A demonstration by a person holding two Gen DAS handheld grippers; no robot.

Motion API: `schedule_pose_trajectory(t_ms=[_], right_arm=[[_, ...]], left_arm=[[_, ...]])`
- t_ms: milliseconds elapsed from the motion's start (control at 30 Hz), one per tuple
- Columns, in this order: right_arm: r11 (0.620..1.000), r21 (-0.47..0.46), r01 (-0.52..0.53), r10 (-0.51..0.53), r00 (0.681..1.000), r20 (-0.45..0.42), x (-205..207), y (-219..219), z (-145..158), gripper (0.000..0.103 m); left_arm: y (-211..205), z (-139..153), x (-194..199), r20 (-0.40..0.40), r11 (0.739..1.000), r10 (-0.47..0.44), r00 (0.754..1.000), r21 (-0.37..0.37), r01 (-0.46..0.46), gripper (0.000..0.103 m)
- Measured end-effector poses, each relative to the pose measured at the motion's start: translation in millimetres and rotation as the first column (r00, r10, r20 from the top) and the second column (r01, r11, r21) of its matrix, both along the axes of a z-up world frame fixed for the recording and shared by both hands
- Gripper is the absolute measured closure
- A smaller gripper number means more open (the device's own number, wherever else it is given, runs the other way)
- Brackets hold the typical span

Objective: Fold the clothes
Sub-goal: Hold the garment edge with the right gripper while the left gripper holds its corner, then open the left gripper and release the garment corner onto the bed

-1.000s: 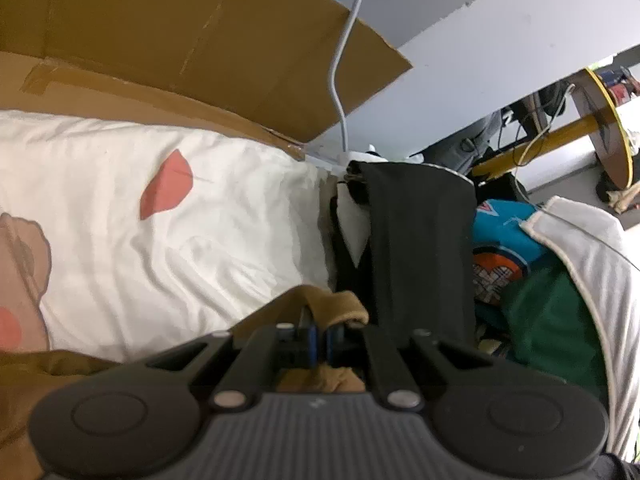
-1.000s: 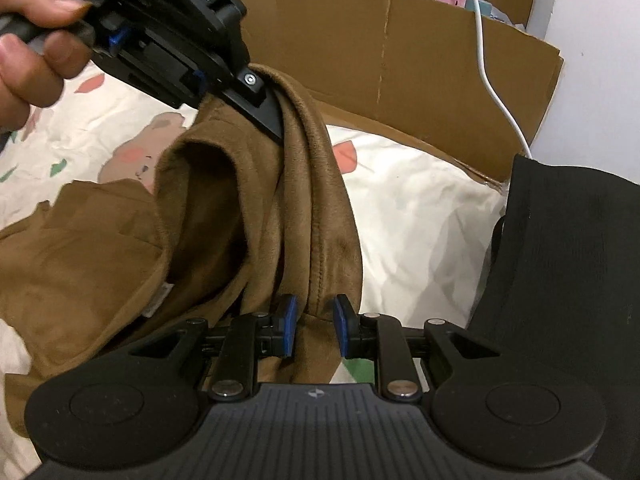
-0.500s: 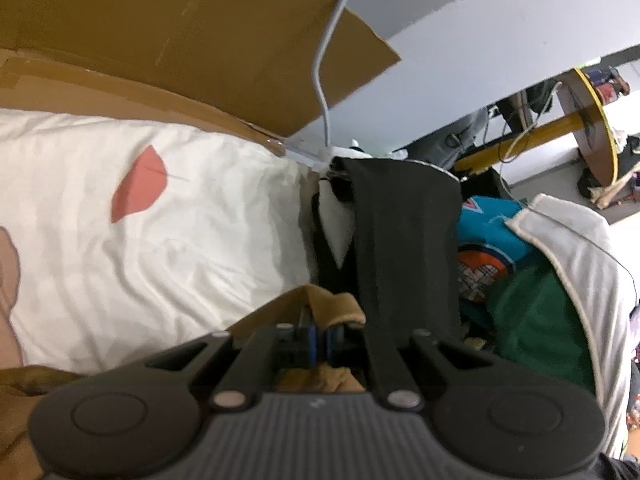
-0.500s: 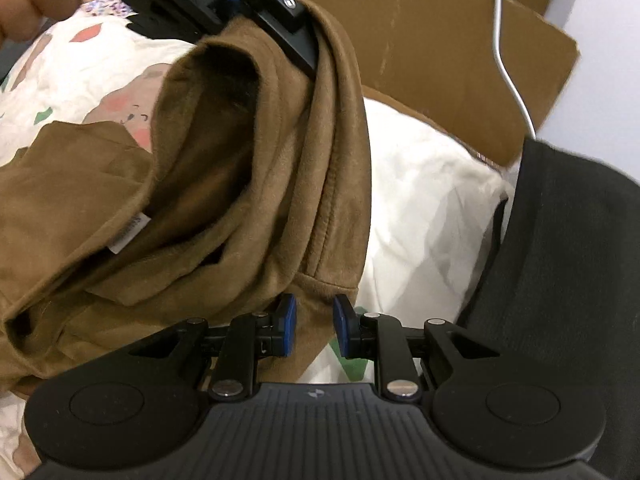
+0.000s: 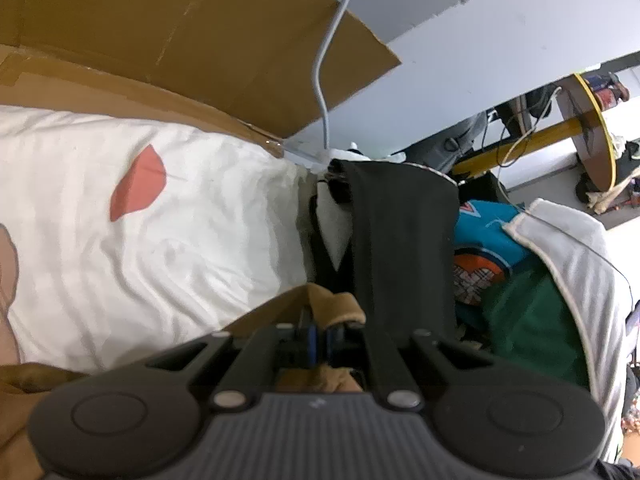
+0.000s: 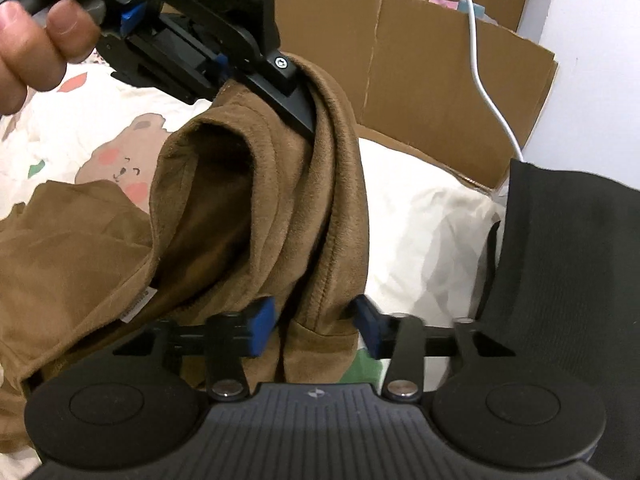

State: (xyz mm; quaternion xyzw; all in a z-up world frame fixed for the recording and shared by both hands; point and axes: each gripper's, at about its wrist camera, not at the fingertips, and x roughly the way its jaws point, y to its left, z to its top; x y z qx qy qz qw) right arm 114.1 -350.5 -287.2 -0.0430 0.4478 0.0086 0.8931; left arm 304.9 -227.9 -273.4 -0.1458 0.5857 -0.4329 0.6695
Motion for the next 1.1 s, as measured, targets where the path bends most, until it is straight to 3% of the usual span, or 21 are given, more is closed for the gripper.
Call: schedule_pose_trajectory(t_ms=[133, 367, 767, 867, 933, 1033, 1100], right_arm=[[0.998, -0.033, 0.046, -0.046, 0.999, 0.000, -9, 1, 0, 0.066], [0.998, -0.051, 0.039, -0.038, 0.999, 0.005, -12, 3, 10, 0.067], [0.998, -0.059, 0.024, -0.024, 1.000, -0.005, 2, 0, 6, 0.091], [0.999, -0.051, 0.018, -0.019, 1.000, -0.004, 3, -3, 3, 0.094], [0.999, -0.048, 0.013, -0.013, 1.000, -0.003, 3, -7, 2, 0.095], [0.999, -0.036, 0.008, -0.008, 1.000, -0.001, -1, -19, 9, 0.095], [1.000, -0.025, 0.004, -0.004, 1.000, 0.002, -5, -26, 13, 0.095]], left_arm=[[4, -3, 3, -0.021, 0.999, 0.034, 0.999, 0.001, -0.034, 0.098], [4, -5, 5, -0.042, 0.999, 0.043, 0.998, -0.001, -0.043, 0.098], [3, -7, 1, -0.062, 1.000, 0.020, 0.998, -0.021, -0.022, 0.098], [8, -5, -2, -0.060, 1.000, 0.026, 0.998, -0.007, -0.027, 0.090], [15, 0, -4, -0.046, 0.999, 0.035, 0.998, 0.014, -0.034, 0.070], [28, 9, -7, -0.007, 0.999, 0.036, 0.999, 0.040, -0.036, 0.054], [39, 16, -11, 0.023, 0.996, 0.035, 0.999, 0.078, -0.036, 0.052]])
